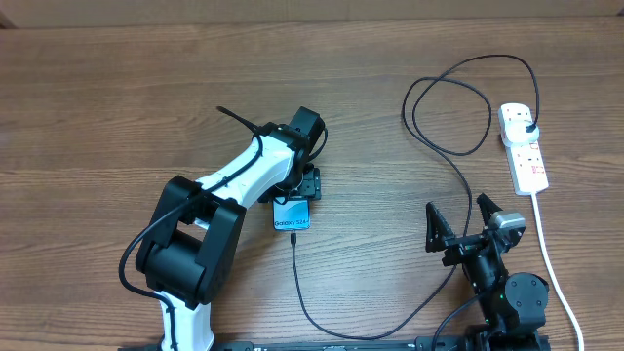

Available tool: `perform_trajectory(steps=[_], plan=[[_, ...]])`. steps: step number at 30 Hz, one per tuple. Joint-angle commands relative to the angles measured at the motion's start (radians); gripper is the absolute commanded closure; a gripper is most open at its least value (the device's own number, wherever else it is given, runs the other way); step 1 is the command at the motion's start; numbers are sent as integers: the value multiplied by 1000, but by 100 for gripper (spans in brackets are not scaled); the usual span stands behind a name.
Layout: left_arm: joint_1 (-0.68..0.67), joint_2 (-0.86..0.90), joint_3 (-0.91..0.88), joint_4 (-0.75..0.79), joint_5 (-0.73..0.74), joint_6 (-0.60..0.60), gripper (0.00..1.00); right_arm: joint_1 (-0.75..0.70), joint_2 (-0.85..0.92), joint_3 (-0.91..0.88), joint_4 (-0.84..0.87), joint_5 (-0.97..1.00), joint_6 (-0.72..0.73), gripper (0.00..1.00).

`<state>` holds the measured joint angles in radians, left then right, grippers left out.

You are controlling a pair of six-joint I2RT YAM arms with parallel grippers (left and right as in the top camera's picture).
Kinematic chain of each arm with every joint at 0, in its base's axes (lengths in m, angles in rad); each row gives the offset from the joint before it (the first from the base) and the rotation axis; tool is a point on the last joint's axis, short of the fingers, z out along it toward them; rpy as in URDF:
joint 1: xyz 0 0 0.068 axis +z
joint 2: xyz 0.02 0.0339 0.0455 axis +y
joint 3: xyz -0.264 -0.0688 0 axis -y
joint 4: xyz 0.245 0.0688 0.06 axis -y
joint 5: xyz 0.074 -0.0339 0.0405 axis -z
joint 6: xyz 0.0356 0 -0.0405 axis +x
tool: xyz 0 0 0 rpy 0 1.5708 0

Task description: Plug charger to phone and switch on socket

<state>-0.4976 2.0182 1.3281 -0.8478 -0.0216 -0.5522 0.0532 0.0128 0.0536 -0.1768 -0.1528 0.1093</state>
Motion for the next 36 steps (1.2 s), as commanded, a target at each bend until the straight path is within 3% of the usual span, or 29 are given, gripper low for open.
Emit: perform_trajectory(steps=[1,7,13,36], plan=[[0,71,-50,10,44,-9,21,2,-10,-2,3,2,5,0],[0,70,-50,10,45,-10,34,2,-10,-2,3,2,5,0],[3,60,-47,1,47,-10,37,2,-10,-2,3,2,5,0],[67,-111,209,-319,81,47,37,2,-10,-2,3,2,5,0]])
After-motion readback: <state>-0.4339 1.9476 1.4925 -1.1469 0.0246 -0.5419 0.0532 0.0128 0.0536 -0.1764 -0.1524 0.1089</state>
